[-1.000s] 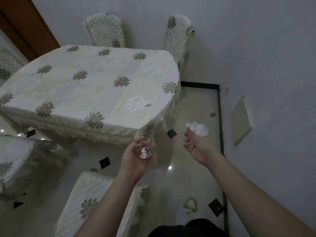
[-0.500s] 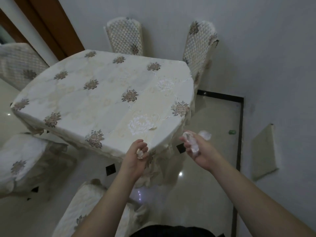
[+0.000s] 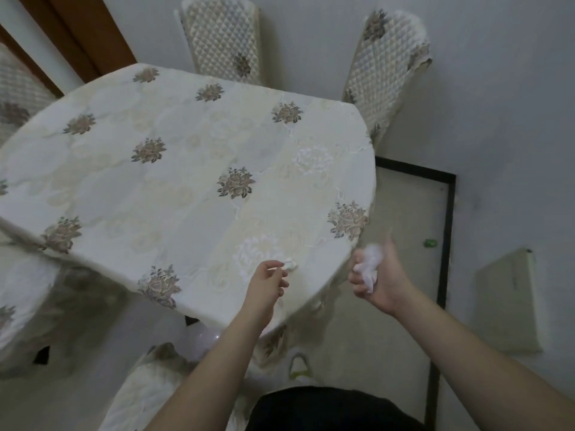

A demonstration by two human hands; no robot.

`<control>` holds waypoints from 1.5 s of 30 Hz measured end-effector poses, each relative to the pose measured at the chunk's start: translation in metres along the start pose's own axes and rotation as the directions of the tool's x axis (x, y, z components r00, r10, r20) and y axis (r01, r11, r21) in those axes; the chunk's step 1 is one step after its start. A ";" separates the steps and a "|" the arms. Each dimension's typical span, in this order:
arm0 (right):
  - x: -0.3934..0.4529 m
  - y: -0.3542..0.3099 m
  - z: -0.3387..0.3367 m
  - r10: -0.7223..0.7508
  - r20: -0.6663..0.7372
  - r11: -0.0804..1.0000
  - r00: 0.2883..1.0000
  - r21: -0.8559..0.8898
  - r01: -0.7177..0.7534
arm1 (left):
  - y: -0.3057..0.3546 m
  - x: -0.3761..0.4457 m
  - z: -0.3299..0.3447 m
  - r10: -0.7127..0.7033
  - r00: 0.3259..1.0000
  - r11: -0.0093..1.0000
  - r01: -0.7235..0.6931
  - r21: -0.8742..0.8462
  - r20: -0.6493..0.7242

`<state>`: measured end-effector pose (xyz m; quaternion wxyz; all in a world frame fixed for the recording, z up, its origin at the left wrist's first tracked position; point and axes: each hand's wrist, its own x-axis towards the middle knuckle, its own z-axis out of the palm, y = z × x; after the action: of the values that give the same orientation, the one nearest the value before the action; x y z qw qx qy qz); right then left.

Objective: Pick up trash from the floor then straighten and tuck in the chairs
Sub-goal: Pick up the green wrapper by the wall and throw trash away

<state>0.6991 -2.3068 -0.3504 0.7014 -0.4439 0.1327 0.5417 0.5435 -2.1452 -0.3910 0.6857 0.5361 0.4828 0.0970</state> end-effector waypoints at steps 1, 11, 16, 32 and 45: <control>0.007 -0.005 0.002 0.011 -0.037 1.000 0.999 0.003 -0.011 | -0.001 0.011 0.002 0.058 0.998 0.982 -0.055 0.180 -0.012; 0.047 -0.033 0.002 -0.011 -0.143 1.000 0.990 0.006 0.012 | -0.029 0.071 0.025 0.353 0.918 0.579 -0.364 0.730 0.178; 0.060 -0.061 -0.015 -0.028 -0.137 0.999 0.990 -0.044 0.023 | -0.035 0.088 0.027 0.424 0.874 0.360 -0.402 0.842 0.237; 0.062 -0.231 -0.130 -0.105 -0.170 0.994 0.980 0.006 0.108 | 0.078 0.100 0.221 -0.304 0.908 0.861 0.392 -0.325 0.289; 0.063 -0.325 -0.236 -0.307 -0.464 0.889 0.831 0.173 0.424 | 0.140 0.135 0.404 -0.344 0.793 0.920 0.393 0.010 0.502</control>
<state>1.0777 -2.4536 -0.3720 0.8002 -0.4687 0.2657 0.2635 0.9760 -2.2594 -0.3671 0.8163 0.4052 0.3810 -0.1562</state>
